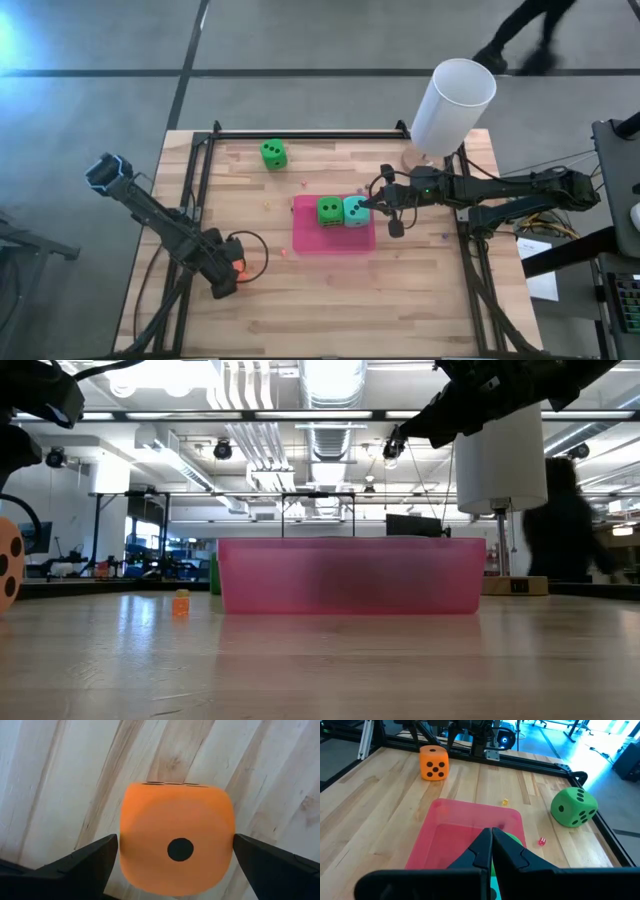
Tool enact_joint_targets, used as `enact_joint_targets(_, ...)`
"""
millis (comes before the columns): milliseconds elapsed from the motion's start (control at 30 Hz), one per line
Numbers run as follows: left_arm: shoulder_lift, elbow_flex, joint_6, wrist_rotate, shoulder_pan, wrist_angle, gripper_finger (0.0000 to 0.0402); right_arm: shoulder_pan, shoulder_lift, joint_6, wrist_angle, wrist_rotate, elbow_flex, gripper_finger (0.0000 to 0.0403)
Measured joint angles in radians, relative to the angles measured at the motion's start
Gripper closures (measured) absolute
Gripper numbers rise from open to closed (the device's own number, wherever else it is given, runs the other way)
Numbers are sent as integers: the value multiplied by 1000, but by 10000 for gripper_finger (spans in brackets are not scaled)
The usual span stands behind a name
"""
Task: Pick & Place Dice
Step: Put the large die into the pink bin
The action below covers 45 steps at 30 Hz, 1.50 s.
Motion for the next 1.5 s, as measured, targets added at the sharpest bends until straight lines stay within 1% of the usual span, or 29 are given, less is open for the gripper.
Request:
enact_joint_targets(367,-4,-92,-3,27,1,101,1,0,0,-2,0,0,0,394)
enact_joint_targets(600,-2,-95,0,26,1,99,1,0,0,0,1,0,0,394)
enact_joint_targets(900,11,-101,-50,7,0,108,1,0,0,0,1,0,0,394)
enact_joint_targets(1233,11,-120,-67,4,0,131,2,0,0,0,1,0,0,394)
enact_joint_targets(1500,12,-120,-76,-13,0,132,22,0,0,-1,1,0,0,394)
